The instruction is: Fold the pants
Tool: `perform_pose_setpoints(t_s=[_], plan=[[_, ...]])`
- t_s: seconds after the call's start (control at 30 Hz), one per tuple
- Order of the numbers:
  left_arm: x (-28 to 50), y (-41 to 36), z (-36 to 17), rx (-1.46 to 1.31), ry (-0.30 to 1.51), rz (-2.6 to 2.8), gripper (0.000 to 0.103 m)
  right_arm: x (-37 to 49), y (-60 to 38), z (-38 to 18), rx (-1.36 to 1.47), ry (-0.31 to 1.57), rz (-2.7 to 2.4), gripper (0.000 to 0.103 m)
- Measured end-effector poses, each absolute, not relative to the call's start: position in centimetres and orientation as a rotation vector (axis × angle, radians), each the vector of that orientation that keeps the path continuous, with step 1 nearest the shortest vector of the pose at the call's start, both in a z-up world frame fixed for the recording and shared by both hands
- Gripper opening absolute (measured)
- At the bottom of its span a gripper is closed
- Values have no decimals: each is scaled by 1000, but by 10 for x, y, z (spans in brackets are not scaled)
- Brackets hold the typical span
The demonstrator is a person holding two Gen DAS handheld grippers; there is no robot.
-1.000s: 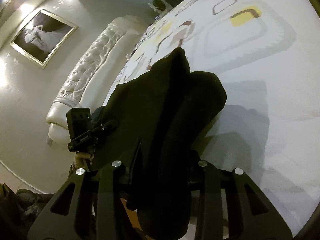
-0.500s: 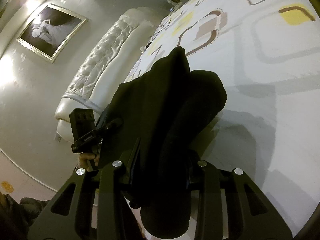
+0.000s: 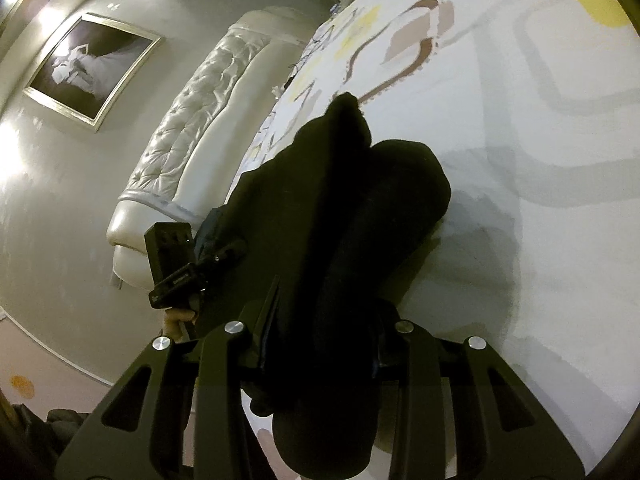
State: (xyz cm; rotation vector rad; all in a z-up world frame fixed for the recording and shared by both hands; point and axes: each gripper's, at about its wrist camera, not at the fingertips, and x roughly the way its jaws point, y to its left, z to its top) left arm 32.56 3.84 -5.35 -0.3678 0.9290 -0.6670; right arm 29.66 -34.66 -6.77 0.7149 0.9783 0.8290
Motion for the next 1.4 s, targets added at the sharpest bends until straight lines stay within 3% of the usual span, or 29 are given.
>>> perform_pose_setpoints(t_s=[0.2,0.47,1.1,1.4], plan=[[329,41,-64,-382,947,-671,37,296,-350,-82,760,986,827,33],[328,44,-71,-392,957,-677,50,298,-351,-90,798,985,833,34],[325,44,-74,-378,960,-677,57,301,-354,-96,820,982,830,34],[325,42,-75,-354,948,-676,69,305,-356,-98,844,981,836,35]])
